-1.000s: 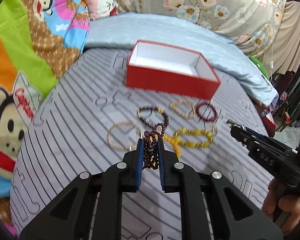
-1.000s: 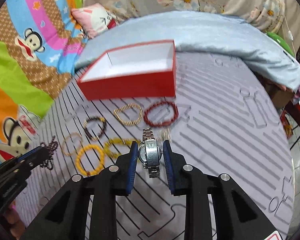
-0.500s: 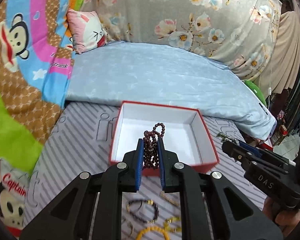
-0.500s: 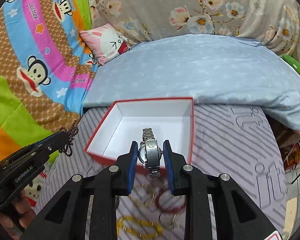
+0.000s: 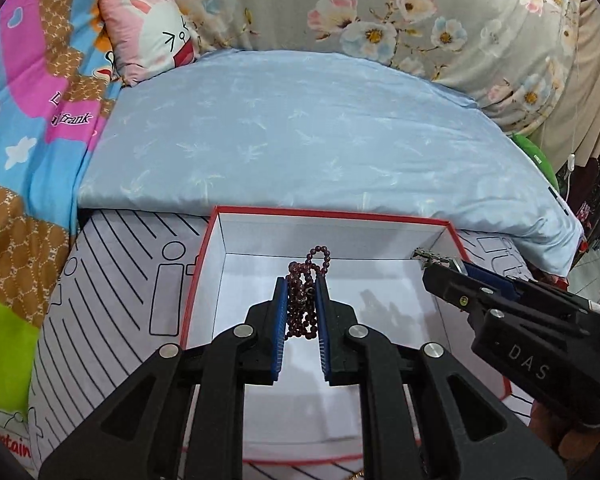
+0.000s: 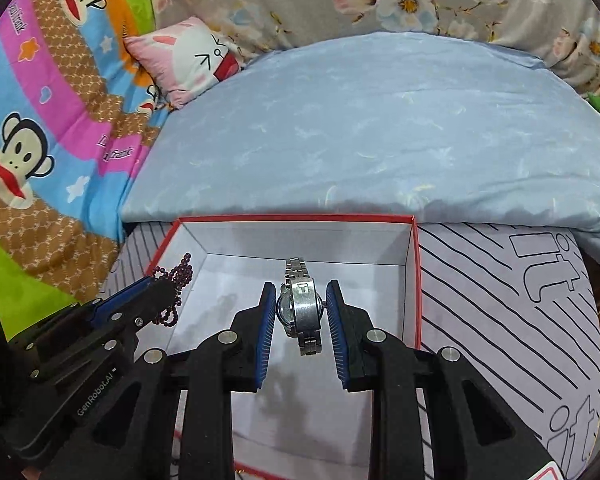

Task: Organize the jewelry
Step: 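Carry both held items into the red box and open both tools, then lift both open tools out of the red box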

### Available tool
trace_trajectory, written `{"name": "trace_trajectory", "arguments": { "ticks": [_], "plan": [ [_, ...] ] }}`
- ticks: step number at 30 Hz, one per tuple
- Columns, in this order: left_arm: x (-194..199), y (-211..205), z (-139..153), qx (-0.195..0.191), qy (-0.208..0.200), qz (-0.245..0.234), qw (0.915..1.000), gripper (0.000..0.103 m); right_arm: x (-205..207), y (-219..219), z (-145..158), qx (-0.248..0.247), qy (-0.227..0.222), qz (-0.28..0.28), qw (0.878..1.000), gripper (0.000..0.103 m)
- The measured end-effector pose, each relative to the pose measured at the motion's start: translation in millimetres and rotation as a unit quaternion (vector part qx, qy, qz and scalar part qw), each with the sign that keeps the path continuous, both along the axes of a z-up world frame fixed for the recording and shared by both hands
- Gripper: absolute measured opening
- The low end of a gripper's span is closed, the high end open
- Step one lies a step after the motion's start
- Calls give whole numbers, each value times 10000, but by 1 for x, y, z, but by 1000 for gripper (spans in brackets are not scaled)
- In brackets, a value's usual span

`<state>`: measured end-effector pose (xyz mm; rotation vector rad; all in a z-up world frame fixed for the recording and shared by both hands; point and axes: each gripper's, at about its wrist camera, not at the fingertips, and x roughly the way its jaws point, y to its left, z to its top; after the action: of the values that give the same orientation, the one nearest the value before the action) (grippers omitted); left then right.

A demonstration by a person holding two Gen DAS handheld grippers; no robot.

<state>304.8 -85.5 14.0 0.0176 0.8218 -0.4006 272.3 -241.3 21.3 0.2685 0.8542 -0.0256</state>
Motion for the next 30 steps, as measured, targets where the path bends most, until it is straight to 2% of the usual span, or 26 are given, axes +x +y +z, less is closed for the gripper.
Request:
{"name": "trace_trajectory", "arguments": {
  "ticks": [12,13,14,16,22,25,30],
  "plan": [
    [34,-9,-23,99,143,183,9997,14,26,-9,-20,-356,81,-166,9992,25],
    [35,-9,-22,100,132,224,9996,17,25,-8,-16,-449,-12,-196,9988,26],
    [36,-9,-21,111,123,269,9995,32,23,-8,-13,-537,-73,-223,9983,27],
    [34,-6,-16,124,27,346,9993,43,18,-7,-6,-647,-190,-248,9974,27],
    [19,-5,-3,169,-110,314,9993,43,-8,-6,12,-626,-399,-286,9968,28],
    [6,-2,4,126,-146,328,9993,43,-28,-1,21,-638,-485,-263,9964,33],
    [-27,9,20,153,-264,329,9990,43,-66,10,29,-694,-548,-185,9959,37]
  ]
}}
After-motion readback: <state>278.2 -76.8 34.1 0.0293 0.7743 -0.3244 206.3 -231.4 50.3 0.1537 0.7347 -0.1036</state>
